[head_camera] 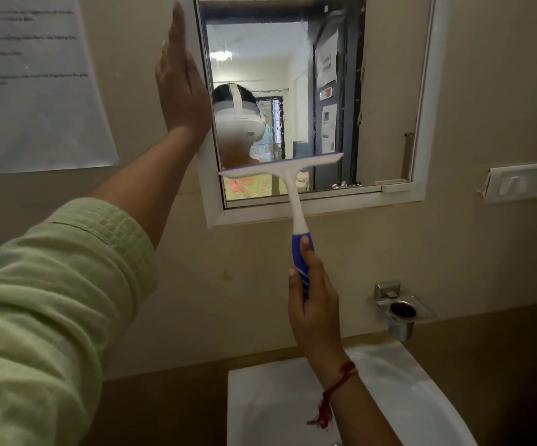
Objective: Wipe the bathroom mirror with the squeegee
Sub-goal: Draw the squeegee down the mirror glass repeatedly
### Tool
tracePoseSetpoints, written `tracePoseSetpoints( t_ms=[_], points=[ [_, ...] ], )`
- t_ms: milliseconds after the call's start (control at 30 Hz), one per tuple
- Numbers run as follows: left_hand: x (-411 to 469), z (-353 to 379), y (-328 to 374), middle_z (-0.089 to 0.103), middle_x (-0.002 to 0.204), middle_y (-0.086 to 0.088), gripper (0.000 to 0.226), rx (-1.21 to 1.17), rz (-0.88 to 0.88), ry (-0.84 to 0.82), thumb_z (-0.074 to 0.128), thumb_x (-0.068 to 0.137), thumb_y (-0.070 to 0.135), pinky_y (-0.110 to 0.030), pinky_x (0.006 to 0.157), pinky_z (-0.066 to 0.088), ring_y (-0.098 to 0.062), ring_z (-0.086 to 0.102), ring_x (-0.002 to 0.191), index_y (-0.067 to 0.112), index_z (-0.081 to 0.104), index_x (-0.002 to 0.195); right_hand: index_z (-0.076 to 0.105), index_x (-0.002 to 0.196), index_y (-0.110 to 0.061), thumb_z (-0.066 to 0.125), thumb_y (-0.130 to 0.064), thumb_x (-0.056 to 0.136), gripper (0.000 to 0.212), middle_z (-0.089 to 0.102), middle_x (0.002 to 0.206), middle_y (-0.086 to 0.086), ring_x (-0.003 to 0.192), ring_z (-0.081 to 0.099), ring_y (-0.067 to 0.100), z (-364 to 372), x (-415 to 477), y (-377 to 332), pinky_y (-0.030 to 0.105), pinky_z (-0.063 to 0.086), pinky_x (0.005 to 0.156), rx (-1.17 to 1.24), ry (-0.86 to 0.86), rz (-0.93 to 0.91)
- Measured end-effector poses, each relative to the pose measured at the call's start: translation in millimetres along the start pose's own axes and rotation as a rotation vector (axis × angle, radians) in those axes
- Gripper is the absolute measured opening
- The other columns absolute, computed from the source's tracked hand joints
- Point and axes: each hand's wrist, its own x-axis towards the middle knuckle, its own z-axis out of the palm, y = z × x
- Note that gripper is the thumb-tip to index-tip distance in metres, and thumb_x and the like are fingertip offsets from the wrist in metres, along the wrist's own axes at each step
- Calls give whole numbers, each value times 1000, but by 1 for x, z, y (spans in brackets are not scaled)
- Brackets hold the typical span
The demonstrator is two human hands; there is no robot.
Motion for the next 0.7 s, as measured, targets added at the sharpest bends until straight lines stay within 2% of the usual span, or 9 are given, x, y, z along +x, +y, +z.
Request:
tracePoseSetpoints(
  t_ms=[133,267,400,533,600,700],
  points=[
    [0,1,-1,37,146,-16,44,4,7,2,27,96,6,-37,113,28,-9,34,130,-3,30,139,27,139,-35,40,-35,96,45,49,89,-6,65,48,2,1,-8,3,11,42,57,0,-20,28],
    [1,1,-2,38,146,-15,43,-5,20,10,26,96,6,-40,113,27,-3,31,128,-2,30,139,27,137,-36,41,-27,93,47,53,85,0,59,48,10,6,-38,8,25,48,53,-10,-45,59],
    [2,3,-4,37,146,-15,44,-20,25,9,26,96,4,-41,113,29,-3,32,129,-1,30,139,19,135,-51,40,-32,92,51,56,95,3,62,51,5,5,-18,-2,13,44,53,14,-12,49],
    [2,3,-4,38,146,-15,44,-32,30,23,27,95,3,-39,113,29,-1,32,128,-1,31,139,23,136,-48,38,-37,91,48,56,99,6,65,51,1,6,-8,-5,9,43,55,30,-11,57],
    [3,3,-5,38,146,-14,44,-35,37,28,27,95,3,-35,113,29,2,31,126,-2,31,139,23,136,-42,37,-36,91,47,55,94,4,61,49,3,8,-20,-2,10,43,55,14,-26,77],
    [4,4,-7,36,145,-8,44,-33,42,33,27,95,2,-21,111,28,18,30,121,-3,30,139,24,135,-35,40,-31,91,47,54,86,2,58,48,6,11,-37,3,10,43,54,-14,-29,86]
  ],
)
